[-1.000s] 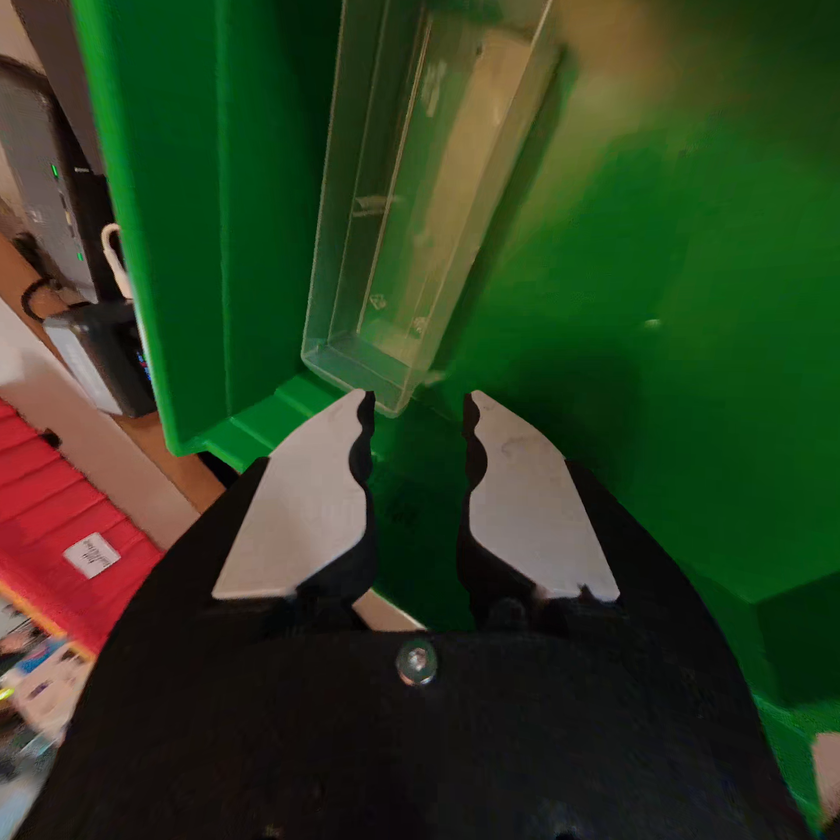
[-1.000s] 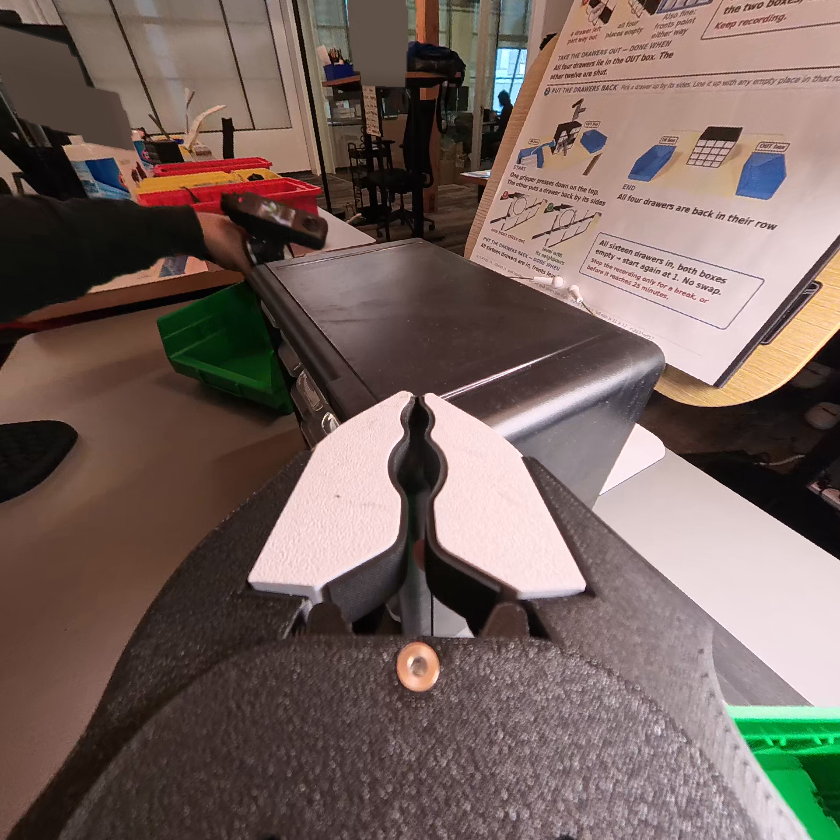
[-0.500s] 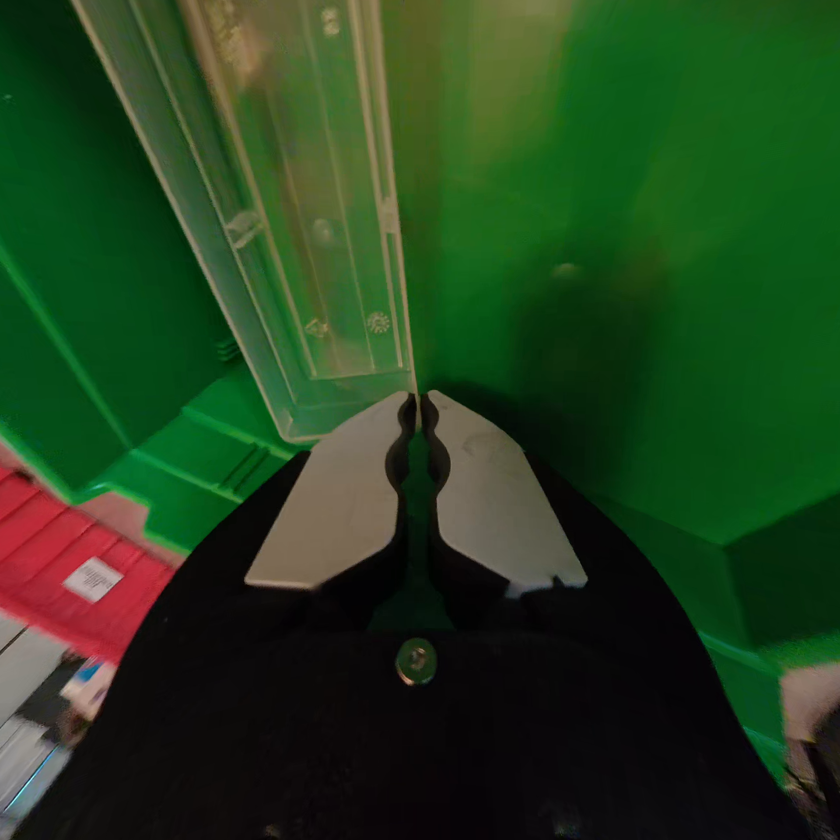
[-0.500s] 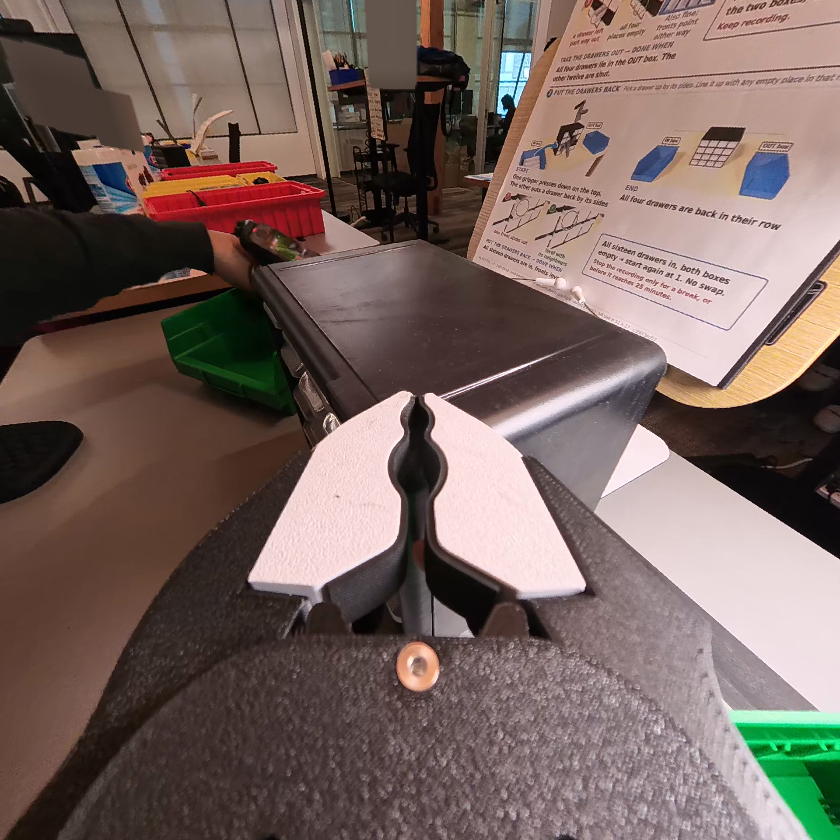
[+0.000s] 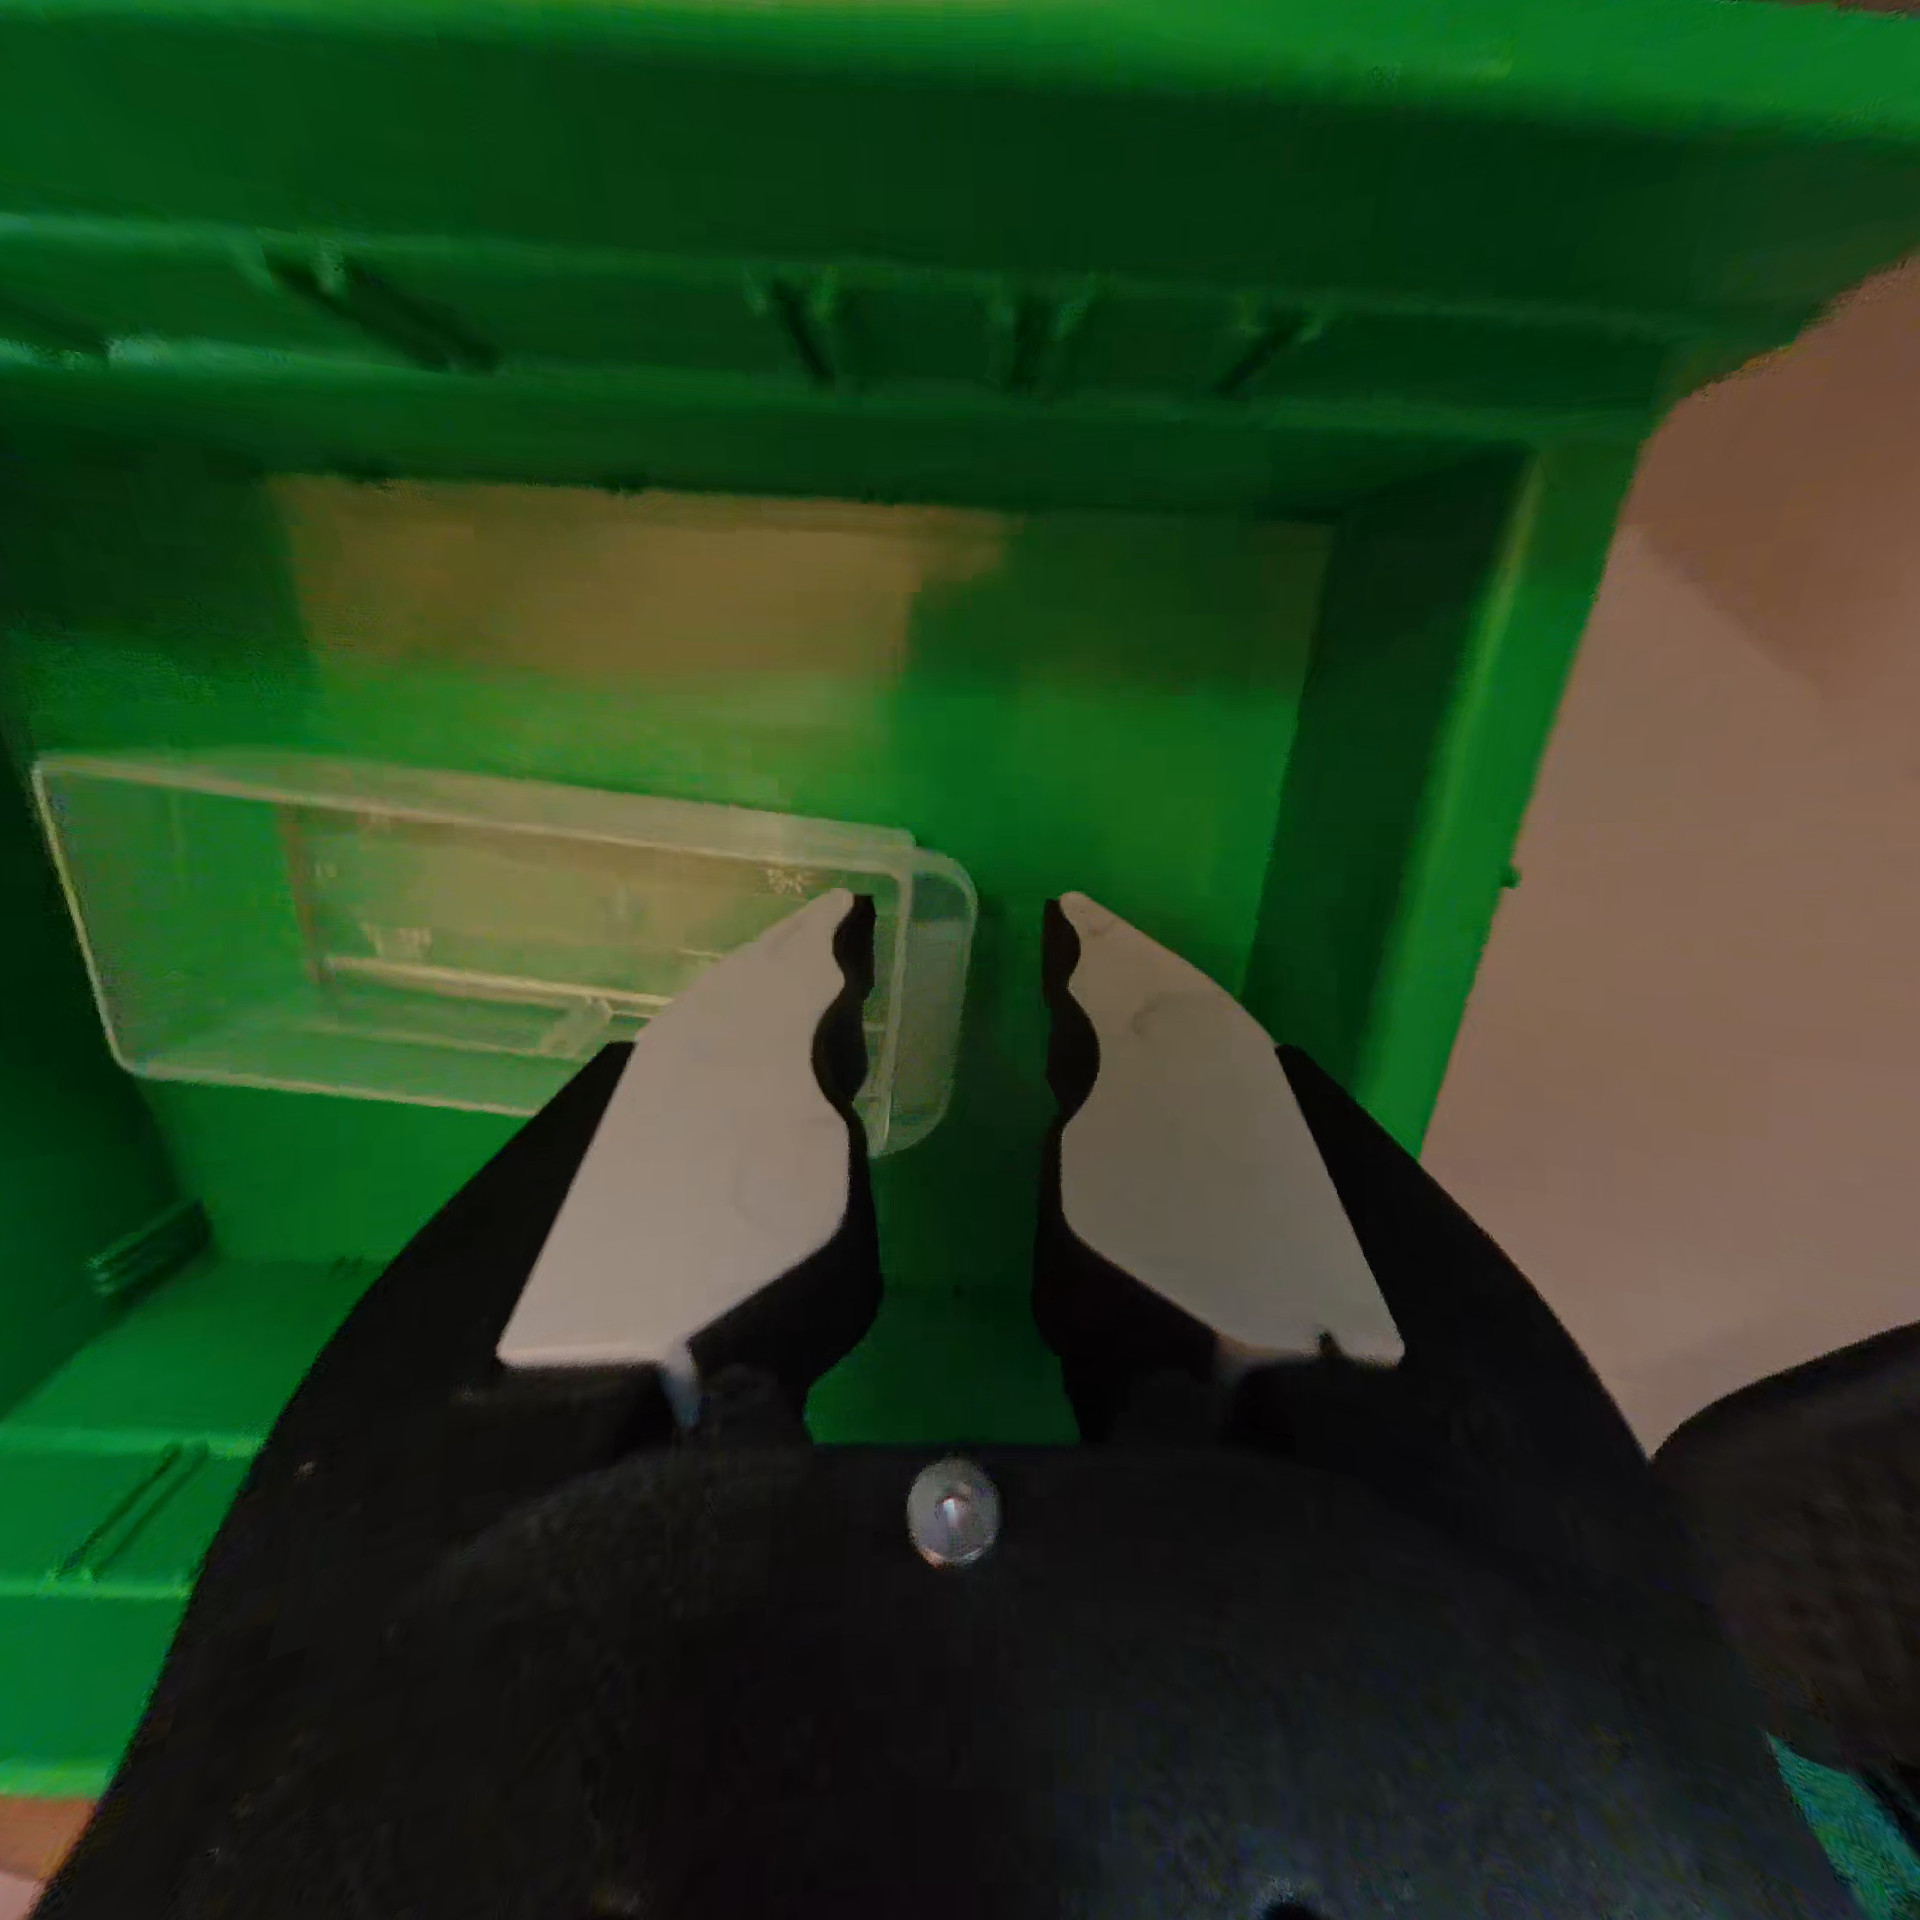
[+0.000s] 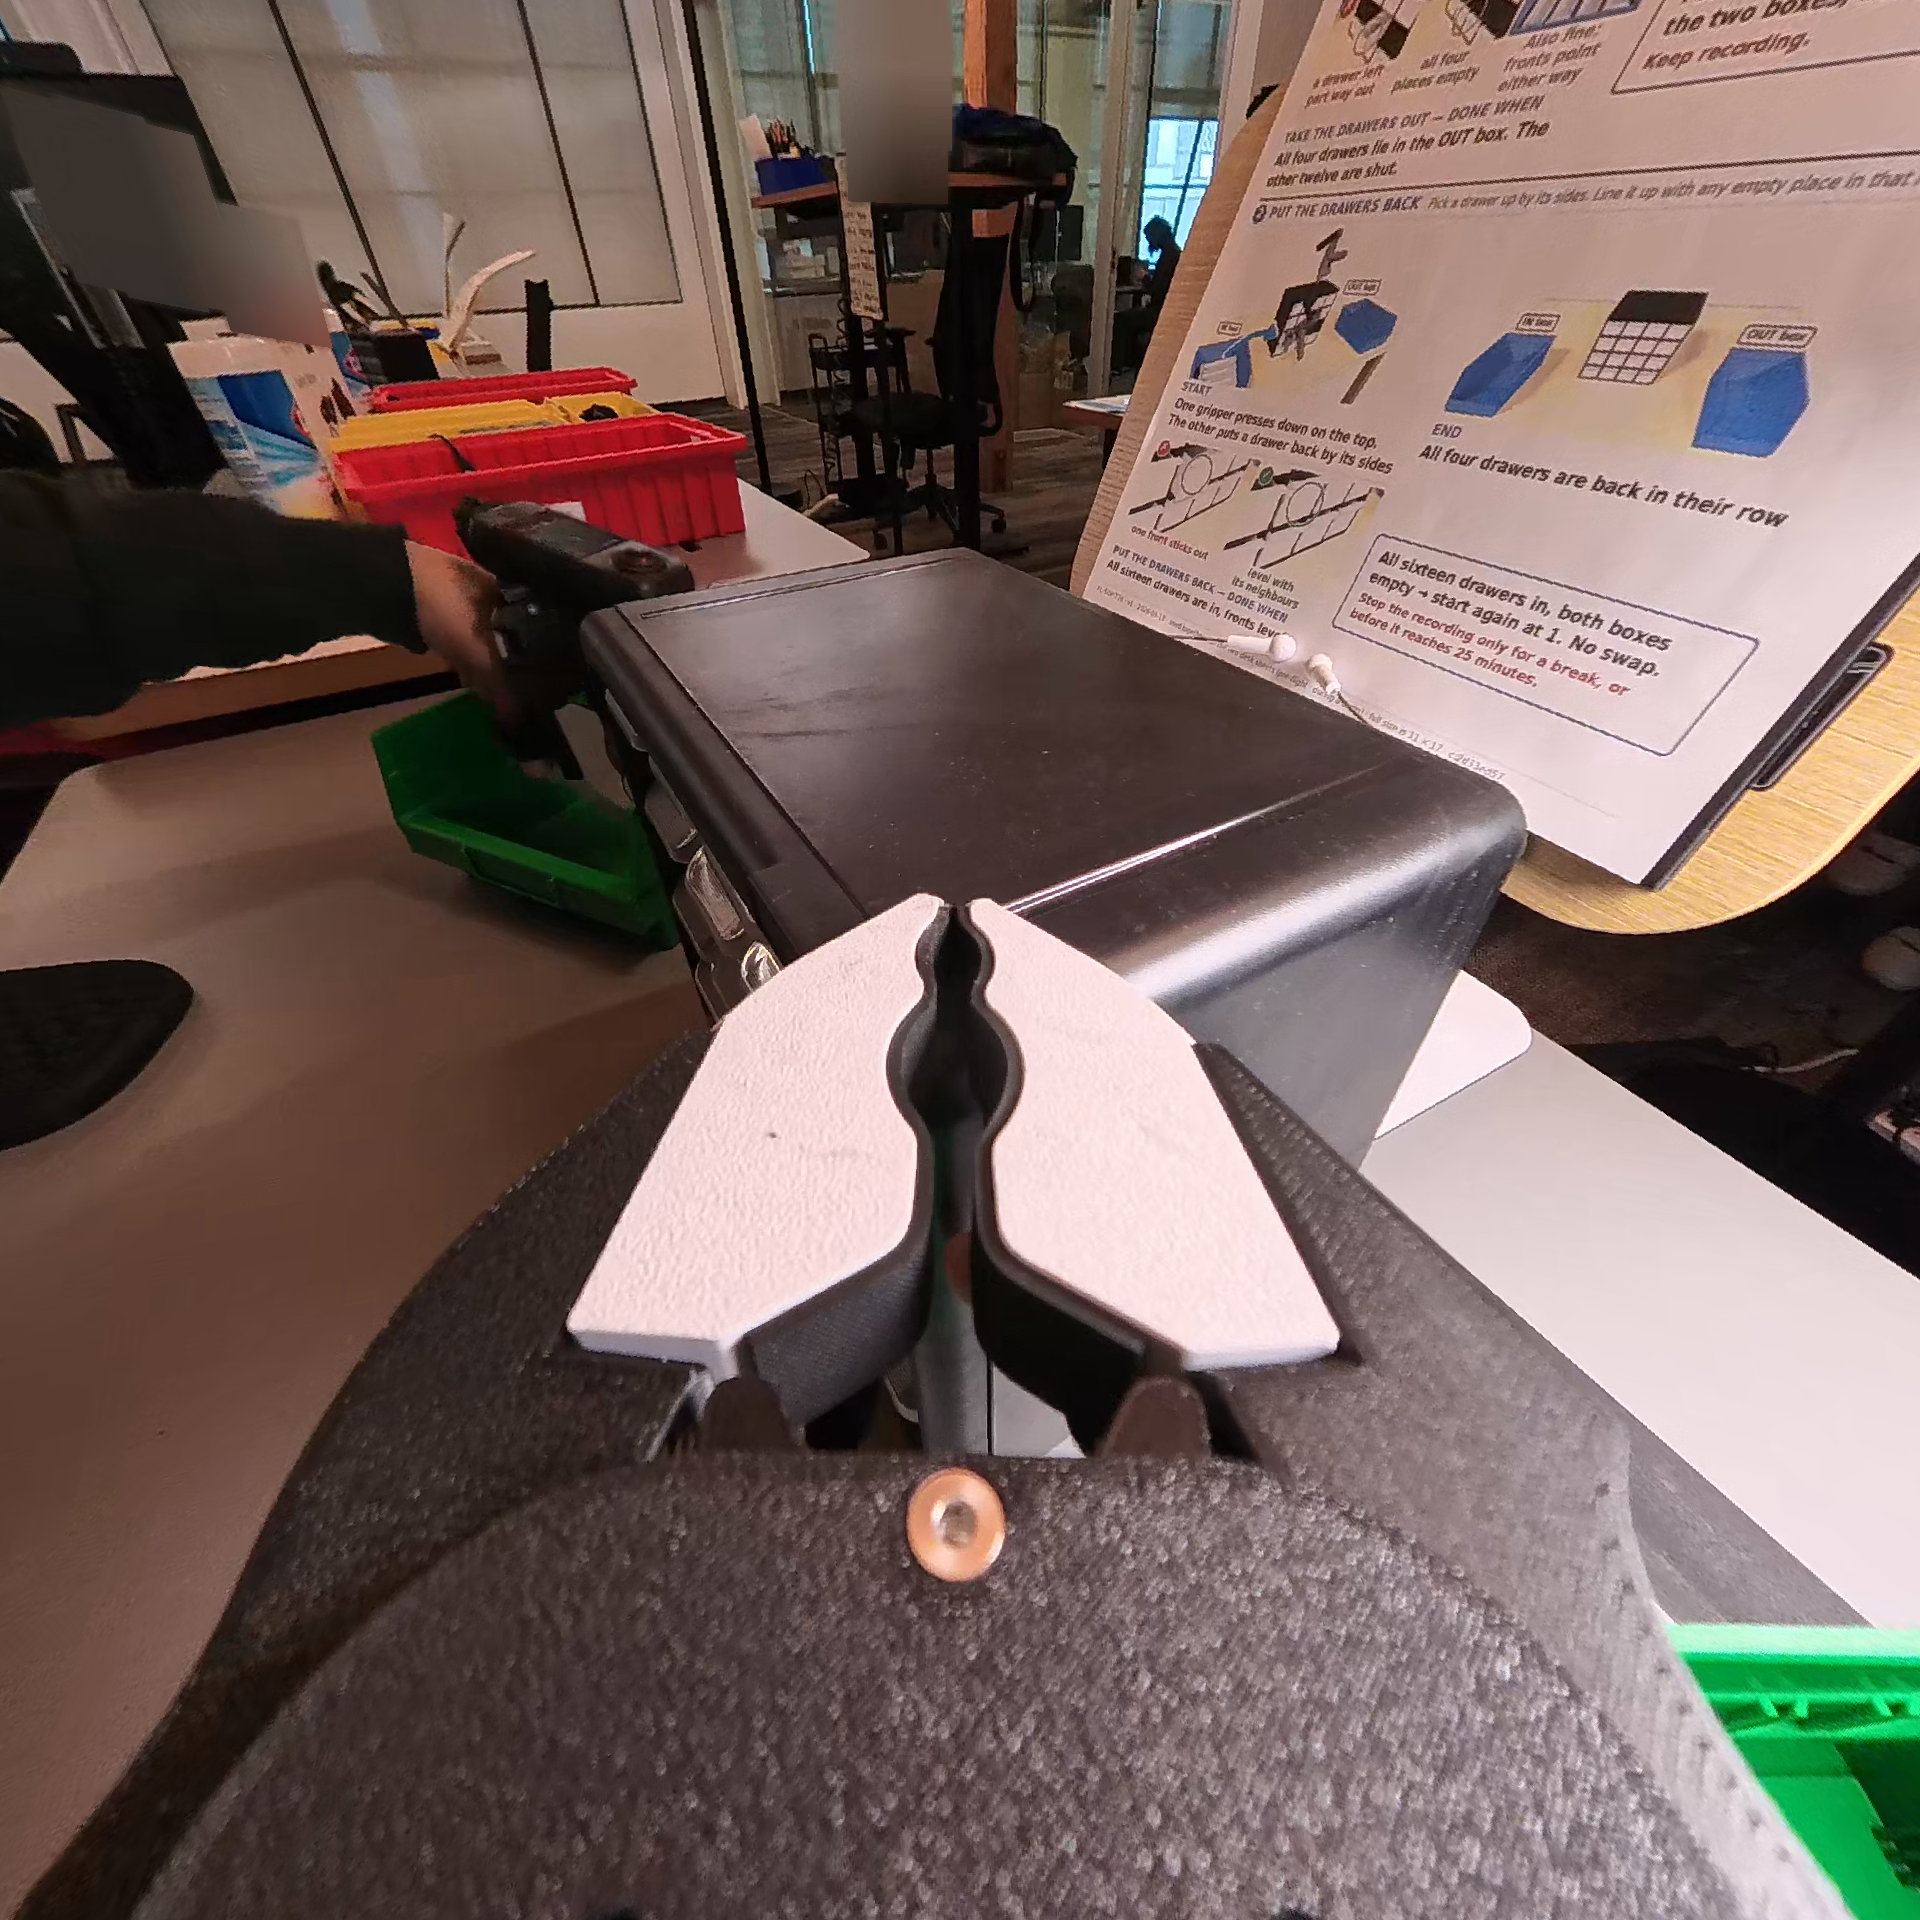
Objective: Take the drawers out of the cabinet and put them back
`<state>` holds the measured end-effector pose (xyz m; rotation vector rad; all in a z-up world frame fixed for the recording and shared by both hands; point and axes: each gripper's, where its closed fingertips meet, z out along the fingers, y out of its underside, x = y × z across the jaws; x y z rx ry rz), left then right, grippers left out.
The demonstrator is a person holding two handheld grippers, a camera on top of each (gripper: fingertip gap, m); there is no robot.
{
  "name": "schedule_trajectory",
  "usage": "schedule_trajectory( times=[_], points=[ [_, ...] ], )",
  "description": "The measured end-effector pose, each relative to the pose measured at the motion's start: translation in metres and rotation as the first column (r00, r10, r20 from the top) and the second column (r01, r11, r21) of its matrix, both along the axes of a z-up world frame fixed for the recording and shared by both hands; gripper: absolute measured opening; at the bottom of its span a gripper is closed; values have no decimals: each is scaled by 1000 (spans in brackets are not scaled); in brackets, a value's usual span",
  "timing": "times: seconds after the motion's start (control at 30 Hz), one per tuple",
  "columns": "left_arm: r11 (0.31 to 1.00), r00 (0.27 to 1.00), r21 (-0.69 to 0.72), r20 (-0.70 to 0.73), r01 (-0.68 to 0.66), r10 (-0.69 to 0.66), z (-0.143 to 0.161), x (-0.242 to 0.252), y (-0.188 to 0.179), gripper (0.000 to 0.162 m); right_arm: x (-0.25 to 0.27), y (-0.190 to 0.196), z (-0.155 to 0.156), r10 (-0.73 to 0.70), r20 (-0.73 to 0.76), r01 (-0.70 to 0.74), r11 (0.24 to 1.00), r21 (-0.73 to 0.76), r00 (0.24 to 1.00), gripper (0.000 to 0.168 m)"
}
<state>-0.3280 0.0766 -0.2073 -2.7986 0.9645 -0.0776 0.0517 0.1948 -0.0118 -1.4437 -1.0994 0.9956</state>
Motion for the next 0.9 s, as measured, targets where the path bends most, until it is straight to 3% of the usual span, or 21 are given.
schedule_trajectory(
  times=[0.03, 0.2, 0.4, 0.57, 0.7, 0.9],
  points=[
    [999, 1000, 16, 0, 28, -28, 1, 3, -1, 35, 0, 0, 0, 1, -1, -1, 1000, 0, 1000, 0],
    [992, 974, 43, -200, 121, -110, -5, -12, -8, 43, 0, 0, 0, 4, -3, -4, 1000, -2, 1000, 0],
    [966, 900, 166, -421, 198, -112, -5, -28, 6, 21, 0, 0, 0, 2, -3, -2, 1000, -1, 1000, 0],
    [928, 842, 264, -533, 262, -86, 9, -33, 13, 20, 0, 0, 0, 5, -5, -5, 1000, -3, 1000, 0],
    [902, 869, 343, -491, 263, -66, 36, -24, 4, 20, 0, 0, 0, 4, -3, -4, 1000, -1, 1000, 0],
    [907, 908, 309, -390, 286, -154, 86, 8, -41, 20, 0, 0, 0, 6, -7, -6, 1000, -5, 1000, 0]
  ],
)
